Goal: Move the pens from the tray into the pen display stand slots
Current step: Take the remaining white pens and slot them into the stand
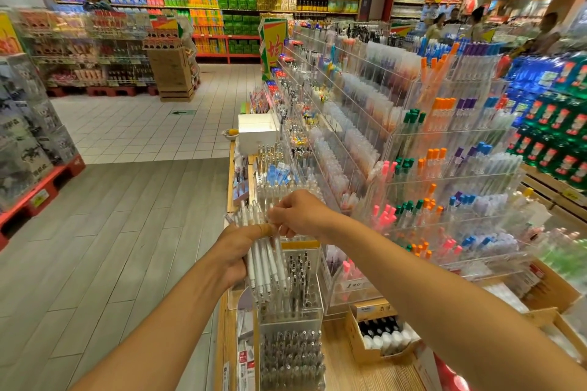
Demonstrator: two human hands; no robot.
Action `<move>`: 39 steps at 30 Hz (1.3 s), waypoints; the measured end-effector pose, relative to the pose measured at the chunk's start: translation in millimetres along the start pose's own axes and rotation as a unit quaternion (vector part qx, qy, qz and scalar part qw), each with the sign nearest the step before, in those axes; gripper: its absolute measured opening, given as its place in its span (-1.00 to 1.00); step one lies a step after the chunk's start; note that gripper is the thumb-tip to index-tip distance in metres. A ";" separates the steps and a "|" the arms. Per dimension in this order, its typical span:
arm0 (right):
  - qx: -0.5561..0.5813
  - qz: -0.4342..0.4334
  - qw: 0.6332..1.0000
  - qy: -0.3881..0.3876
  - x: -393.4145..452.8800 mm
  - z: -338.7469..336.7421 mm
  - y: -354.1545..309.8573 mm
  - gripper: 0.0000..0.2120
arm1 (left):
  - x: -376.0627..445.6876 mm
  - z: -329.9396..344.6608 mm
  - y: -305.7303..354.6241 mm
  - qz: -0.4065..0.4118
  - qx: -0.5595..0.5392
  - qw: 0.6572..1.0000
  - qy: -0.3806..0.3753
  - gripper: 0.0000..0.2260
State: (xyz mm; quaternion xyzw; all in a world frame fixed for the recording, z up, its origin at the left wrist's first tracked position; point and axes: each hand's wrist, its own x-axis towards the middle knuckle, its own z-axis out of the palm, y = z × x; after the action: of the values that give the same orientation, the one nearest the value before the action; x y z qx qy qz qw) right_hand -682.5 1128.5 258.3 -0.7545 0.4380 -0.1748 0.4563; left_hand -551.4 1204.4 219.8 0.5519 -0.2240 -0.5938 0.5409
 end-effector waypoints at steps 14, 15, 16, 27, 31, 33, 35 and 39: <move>-0.051 -0.116 0.984 0.123 17.6 -38.2 -11.4 -0.81 | 4.0 -27.8 -0.3 -0.038 -0.083 0.996 0.021 -0.76; -0.069 -0.121 0.983 0.123 19.1 -38.0 -11.2 -0.80 | 4.2 -28.5 -0.5 -0.041 -0.084 0.995 0.021 -0.75; -0.096 -0.125 0.980 0.118 20.4 -36.6 -10.1 -0.79 | 4.1 -29.1 -0.5 -0.045 -0.083 0.995 0.024 -0.77; -0.322 -0.133 0.934 0.080 39.6 -19.1 8.2 -0.80 | 4.6 -35.3 -0.2 -0.064 -0.069 0.995 0.028 -0.88; -0.379 -0.133 0.911 0.092 49.9 -14.2 7.6 -0.78 | 6.5 -36.0 -2.2 -0.070 -0.071 0.995 0.018 -0.91; -0.419 -0.146 0.891 0.093 52.0 -15.4 7.9 -0.80 | 7.6 -36.5 -2.9 -0.066 -0.064 0.996 0.016 -0.89; -0.440 -0.159 0.879 0.096 53.6 -16.0 9.3 -0.86 | 8.9 -36.0 -3.6 -0.060 -0.057 0.996 0.019 -0.88; -0.432 -0.169 0.876 0.129 48.0 -12.3 7.9 -0.75 | 10.9 -31.5 -5.1 -0.059 -0.056 0.997 0.014 -0.89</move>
State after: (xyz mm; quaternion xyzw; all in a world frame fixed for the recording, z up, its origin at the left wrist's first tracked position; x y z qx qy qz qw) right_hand -668.0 1080.9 251.5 -0.9099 0.3909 -0.1382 -0.0122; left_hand -523.0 1206.7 201.7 0.5411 -0.1495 -0.6288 0.5381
